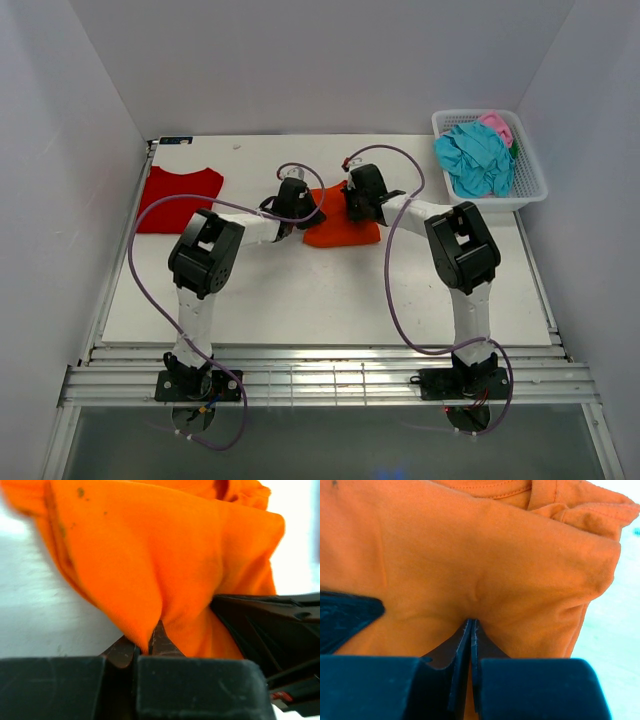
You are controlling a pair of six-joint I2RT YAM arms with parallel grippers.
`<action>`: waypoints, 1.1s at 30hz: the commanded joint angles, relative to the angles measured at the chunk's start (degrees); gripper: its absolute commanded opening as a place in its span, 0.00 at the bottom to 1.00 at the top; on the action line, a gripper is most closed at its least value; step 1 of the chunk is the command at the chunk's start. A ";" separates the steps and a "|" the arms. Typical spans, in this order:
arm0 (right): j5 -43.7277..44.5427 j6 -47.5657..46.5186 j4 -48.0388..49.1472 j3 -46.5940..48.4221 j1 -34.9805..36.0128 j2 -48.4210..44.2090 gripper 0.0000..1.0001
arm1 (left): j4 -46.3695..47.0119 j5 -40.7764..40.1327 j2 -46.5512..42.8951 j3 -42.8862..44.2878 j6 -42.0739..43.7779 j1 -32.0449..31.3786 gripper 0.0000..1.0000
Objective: Fold and stack the t-shirts
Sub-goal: Put the neatly folded tshirt into the corner of the board with the left arm
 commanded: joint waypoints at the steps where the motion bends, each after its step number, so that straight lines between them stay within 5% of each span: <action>1: 0.47 -0.50 -4.13 -2.87 0.15 -2.53 0.09 | -17.53 -12.39 -1.36 -2.18 4.44 -0.18 0.00; 5: 3.55 -1.46 -6.67 -3.93 0.15 -8.84 0.20 | -23.24 -19.87 -6.63 -0.60 7.42 0.17 0.00; 20: 7.07 -2.43 -8.52 -15.61 0.15 -32.23 0.22 | -31.51 -26.82 -15.16 0.11 13.32 4.82 0.00; 33: 6.81 -2.35 -7.73 -20.81 0.15 -36.46 0.22 | -38.89 -28.76 -18.77 6.43 19.47 9.74 0.00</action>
